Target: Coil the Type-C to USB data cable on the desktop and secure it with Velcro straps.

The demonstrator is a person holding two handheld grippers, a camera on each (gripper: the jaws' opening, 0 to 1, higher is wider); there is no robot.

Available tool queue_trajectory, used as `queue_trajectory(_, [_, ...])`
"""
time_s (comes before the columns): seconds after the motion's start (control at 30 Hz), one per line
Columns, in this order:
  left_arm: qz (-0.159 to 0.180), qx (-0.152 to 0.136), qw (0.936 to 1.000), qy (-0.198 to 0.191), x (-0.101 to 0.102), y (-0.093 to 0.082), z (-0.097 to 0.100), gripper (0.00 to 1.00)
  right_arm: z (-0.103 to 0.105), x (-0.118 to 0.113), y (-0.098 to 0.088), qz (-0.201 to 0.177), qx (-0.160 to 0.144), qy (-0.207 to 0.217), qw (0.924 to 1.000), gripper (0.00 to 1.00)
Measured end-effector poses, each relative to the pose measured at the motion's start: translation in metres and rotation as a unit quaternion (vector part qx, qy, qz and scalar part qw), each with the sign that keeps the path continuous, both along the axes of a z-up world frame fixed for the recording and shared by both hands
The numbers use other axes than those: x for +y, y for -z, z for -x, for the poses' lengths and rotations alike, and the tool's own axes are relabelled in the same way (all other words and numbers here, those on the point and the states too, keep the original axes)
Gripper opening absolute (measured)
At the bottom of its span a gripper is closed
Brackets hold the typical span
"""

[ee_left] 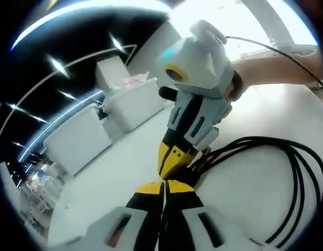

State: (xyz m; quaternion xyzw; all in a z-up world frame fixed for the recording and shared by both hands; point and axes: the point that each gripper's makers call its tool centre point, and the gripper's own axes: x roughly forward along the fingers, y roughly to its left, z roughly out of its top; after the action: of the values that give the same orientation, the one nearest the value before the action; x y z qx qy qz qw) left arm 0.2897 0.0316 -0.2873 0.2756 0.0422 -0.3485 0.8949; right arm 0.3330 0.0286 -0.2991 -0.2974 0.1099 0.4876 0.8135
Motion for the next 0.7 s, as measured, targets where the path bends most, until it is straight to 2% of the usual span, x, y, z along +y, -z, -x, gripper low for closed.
queue_trajectory(0.2, [-0.001,0.000,1.0000,0.000,0.000,0.000,0.000,0.03,0.000,-0.003,0.001,-0.037,0.017,0.008,0.9991,0.01])
queue_trajectory(0.27, [-0.001,-0.001,1.0000,0.000,0.000,0.000,-0.001,0.03,-0.003,-0.005,0.000,-0.037,0.011,0.014,0.9992,0.01])
queue_trajectory(0.33, [0.001,0.000,1.0000,0.000,0.000,0.000,-0.001,0.03,-0.006,-0.009,-0.003,-0.032,-0.009,0.020,0.9993,0.01])
queue_trajectory(0.37, [0.002,0.001,1.0000,0.000,0.000,0.000,-0.001,0.03,-0.008,-0.009,-0.009,-0.045,-0.026,0.023,0.9984,0.01])
queue_trajectory(0.4, [0.004,0.003,1.0000,0.000,0.000,0.000,-0.001,0.03,-0.005,-0.008,-0.016,-0.077,-0.026,0.025,0.9964,0.01])
queue_trajectory(0.47, [0.007,0.005,1.0000,-0.001,0.000,0.000,-0.001,0.03,0.003,-0.007,-0.034,-0.144,-0.015,0.022,0.9893,0.01])
queue_trajectory(0.5, [0.008,0.006,1.0000,-0.002,0.000,0.000,-0.001,0.03,0.006,-0.009,-0.039,-0.165,-0.009,0.024,0.9860,0.01])
queue_trajectory(0.63, [0.016,0.009,0.9998,-0.004,0.002,-0.002,-0.003,0.04,0.017,-0.017,-0.040,-0.179,0.013,0.021,0.9836,0.02])
queue_trajectory(0.7, [0.021,0.007,0.9997,-0.009,0.004,-0.006,-0.006,0.10,0.021,-0.017,-0.037,-0.183,0.019,0.015,0.9829,0.08])
